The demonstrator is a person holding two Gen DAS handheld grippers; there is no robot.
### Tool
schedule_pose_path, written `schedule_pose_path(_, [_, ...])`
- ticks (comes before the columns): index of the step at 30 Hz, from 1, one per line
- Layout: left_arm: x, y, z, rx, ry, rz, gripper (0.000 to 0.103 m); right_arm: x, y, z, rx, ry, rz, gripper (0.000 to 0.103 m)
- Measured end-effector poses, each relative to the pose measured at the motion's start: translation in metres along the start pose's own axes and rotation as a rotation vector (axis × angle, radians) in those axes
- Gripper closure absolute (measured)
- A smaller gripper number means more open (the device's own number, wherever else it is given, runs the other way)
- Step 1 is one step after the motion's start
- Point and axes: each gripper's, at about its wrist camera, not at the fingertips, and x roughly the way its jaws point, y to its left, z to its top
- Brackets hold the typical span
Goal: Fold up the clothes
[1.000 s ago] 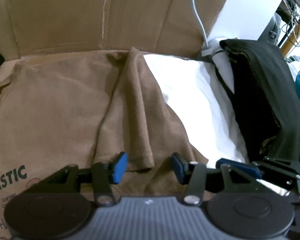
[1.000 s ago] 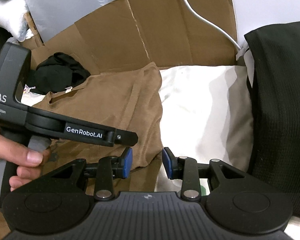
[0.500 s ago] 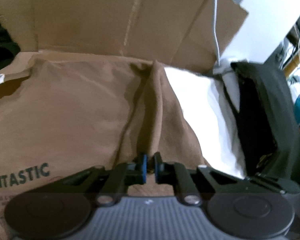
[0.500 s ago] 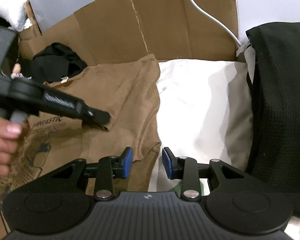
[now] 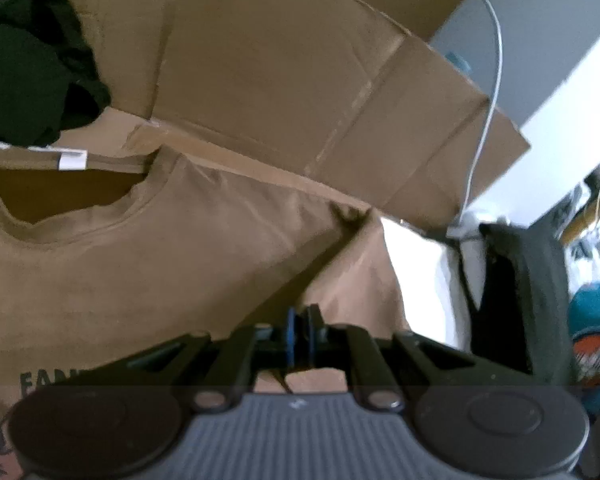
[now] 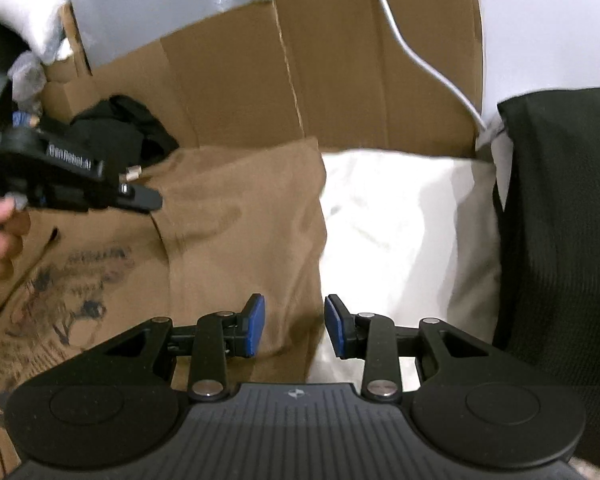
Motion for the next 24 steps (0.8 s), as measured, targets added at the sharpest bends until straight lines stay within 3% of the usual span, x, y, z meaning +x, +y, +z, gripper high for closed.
schedule_pose_path(8, [-0.006, 0.027, 0.007, -0.101, -0.045, -0.055, 0.097, 0.007, 0.002, 0.057, -0.04, -0.004, -0.027, 0.066])
schedule_pose_path(15, [0.008, 0.05, 0.003, -0.136, -0.042, -0.006, 0.073, 0.01, 0.002, 0.084, -0.056, 0.027, -0.059, 0.066])
schedule_pose_path(19, [0.018, 0.047, 0.002, -0.079, -0.029, 0.005, 0.062, 0.014, 0.005, 0.09, -0.085, 0.043, -0.076, 0.066])
schedule_pose_path(24, [0.028, 0.044, 0.004, -0.047, -0.029, 0.041, 0.059, 0.016, 0.005, 0.094, -0.079, 0.055, -0.082, 0.066])
